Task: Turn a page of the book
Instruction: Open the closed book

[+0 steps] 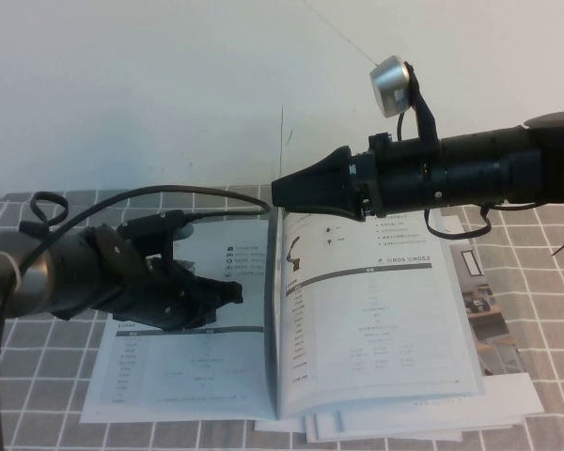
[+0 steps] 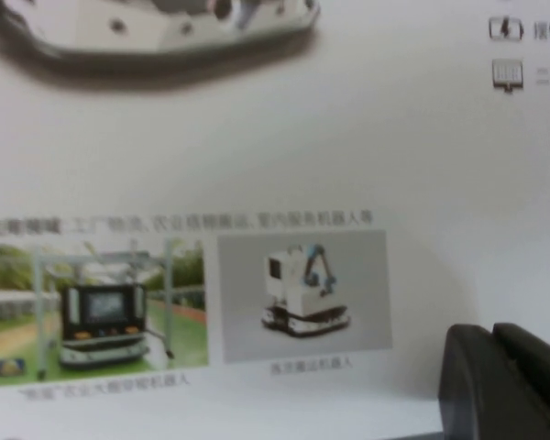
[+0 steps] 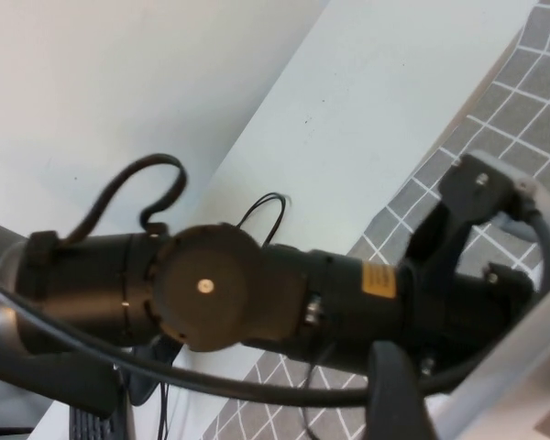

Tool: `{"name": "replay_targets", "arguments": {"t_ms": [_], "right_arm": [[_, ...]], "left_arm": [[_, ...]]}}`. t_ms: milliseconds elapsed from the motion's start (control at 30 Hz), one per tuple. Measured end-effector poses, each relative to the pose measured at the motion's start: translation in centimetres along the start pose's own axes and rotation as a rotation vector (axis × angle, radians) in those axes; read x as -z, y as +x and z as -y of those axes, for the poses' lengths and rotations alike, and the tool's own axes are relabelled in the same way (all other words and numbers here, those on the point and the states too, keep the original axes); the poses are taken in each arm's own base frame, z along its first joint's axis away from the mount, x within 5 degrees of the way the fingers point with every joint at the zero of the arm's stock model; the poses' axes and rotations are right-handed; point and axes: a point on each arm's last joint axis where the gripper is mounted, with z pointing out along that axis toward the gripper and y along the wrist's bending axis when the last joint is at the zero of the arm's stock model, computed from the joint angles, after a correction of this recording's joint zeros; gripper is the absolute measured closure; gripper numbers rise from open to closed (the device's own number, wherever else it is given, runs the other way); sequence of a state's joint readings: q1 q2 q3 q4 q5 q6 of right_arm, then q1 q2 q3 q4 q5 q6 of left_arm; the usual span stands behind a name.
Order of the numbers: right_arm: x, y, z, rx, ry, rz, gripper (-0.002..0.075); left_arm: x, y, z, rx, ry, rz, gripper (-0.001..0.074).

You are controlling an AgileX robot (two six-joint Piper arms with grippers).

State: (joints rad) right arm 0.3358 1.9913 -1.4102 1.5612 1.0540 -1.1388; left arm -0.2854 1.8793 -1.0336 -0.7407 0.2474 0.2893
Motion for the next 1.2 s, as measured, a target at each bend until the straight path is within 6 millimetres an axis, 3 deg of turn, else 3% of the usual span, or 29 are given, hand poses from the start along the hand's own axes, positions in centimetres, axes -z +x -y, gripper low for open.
{"name": "replay_targets", "arguments": {"t_ms": [467,767,1033,1200], "right_arm": [[0.0,0.0,0.1,-0.023,0.014,-0.001,0.0337],[0.0,0.5,0.6,-0.018,0.062,-0.046,0.0337],[0.1,0.9,1.2,-0.032,0.127,-0.097,0.0338],[0.1,0.7,1.1,-0.052,0.116,-0.071,0.0338]], "left_arm": [[6.6,-2.1,2.2,-0.114,0.062,0.17,0.0738],[11.5,-2.1,3.4,-0.244,0.09,0.212,0.0738],[15.8,-1.0,4.8,-0.309,0.147,0.232,0.0738],[17.8,2.3,7.2,-0.401,0.225,0.244,0.0738]]}}
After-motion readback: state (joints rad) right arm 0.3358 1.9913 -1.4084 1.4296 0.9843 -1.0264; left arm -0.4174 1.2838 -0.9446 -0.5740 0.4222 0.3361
